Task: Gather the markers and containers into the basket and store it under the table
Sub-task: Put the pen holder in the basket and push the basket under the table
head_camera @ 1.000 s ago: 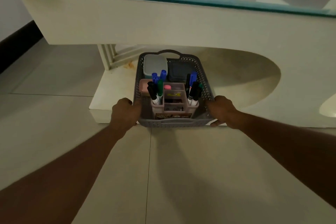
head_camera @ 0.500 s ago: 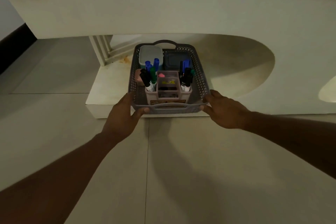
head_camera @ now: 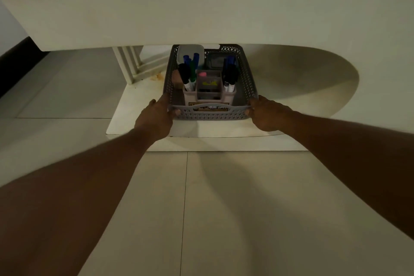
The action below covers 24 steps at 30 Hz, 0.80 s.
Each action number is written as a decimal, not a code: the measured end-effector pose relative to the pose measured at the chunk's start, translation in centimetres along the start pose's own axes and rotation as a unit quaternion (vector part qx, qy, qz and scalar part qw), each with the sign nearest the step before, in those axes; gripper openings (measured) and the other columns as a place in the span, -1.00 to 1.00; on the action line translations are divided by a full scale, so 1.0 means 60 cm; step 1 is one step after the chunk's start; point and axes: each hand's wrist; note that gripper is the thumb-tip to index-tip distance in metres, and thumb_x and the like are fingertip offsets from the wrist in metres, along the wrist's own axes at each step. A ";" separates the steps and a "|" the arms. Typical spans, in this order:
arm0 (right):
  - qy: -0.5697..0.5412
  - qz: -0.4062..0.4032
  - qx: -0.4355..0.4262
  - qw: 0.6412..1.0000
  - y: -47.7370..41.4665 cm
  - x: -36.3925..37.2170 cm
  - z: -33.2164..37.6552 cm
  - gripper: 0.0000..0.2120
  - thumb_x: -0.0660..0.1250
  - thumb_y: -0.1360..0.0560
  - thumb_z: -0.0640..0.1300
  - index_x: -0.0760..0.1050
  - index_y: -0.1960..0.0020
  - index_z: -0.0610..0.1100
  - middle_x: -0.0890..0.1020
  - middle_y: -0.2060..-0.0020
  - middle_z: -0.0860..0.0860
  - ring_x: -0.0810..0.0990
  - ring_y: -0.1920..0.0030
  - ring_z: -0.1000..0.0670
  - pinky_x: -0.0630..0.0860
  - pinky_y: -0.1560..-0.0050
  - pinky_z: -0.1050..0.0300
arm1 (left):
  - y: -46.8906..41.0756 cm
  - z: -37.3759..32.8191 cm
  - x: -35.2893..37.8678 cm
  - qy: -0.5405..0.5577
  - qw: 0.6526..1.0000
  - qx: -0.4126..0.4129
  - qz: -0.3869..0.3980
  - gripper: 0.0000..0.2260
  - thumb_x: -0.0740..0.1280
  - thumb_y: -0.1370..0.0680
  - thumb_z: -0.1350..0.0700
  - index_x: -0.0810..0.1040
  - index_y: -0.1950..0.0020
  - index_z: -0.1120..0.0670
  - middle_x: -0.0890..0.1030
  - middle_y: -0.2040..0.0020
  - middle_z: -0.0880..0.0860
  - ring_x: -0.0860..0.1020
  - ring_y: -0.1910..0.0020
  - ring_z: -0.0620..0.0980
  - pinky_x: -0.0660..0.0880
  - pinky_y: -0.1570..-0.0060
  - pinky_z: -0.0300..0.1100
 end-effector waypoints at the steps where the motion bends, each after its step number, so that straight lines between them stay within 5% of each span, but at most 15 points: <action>1: -0.001 0.000 0.002 1.000 -0.003 0.000 0.000 -0.58 0.11 -0.63 -0.01 0.22 -0.45 -0.09 0.42 -0.35 -0.13 0.51 -0.20 -0.15 0.53 -0.20 -0.14 | -0.007 0.001 0.000 -0.005 1.000 -0.004 0.004 -0.53 0.22 -0.61 -0.04 0.16 -0.49 -0.07 0.48 -0.27 0.21 0.49 -0.21 0.26 0.51 -0.16 0.14; 7: 0.008 -0.004 0.006 1.000 -0.010 -0.004 0.001 -0.56 0.11 -0.63 0.01 0.19 -0.46 -0.09 0.44 -0.33 -0.13 0.52 -0.19 -0.15 0.53 -0.19 -0.15 | -0.016 -0.003 -0.002 -0.025 1.000 0.007 0.013 -0.42 0.19 -0.63 0.02 -0.05 -0.57 -0.11 0.44 -0.35 0.23 0.36 -0.38 0.28 0.38 -0.30 0.22; 24: -0.004 0.010 0.013 1.000 -0.015 -0.005 0.006 -0.53 0.12 -0.63 0.02 0.17 -0.48 -0.13 0.46 -0.31 -0.17 0.53 -0.18 -0.16 0.55 -0.18 -0.12 | -0.015 -0.009 -0.006 -0.023 0.999 0.008 0.048 -0.29 0.18 -0.62 -0.04 -0.32 -0.51 -0.18 0.48 -0.34 0.17 0.52 -0.18 0.22 0.48 -0.15 0.26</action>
Point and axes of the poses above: each hand's wrist, its own y-axis away from the middle knuckle, its own x-axis out of the palm, z = x × y
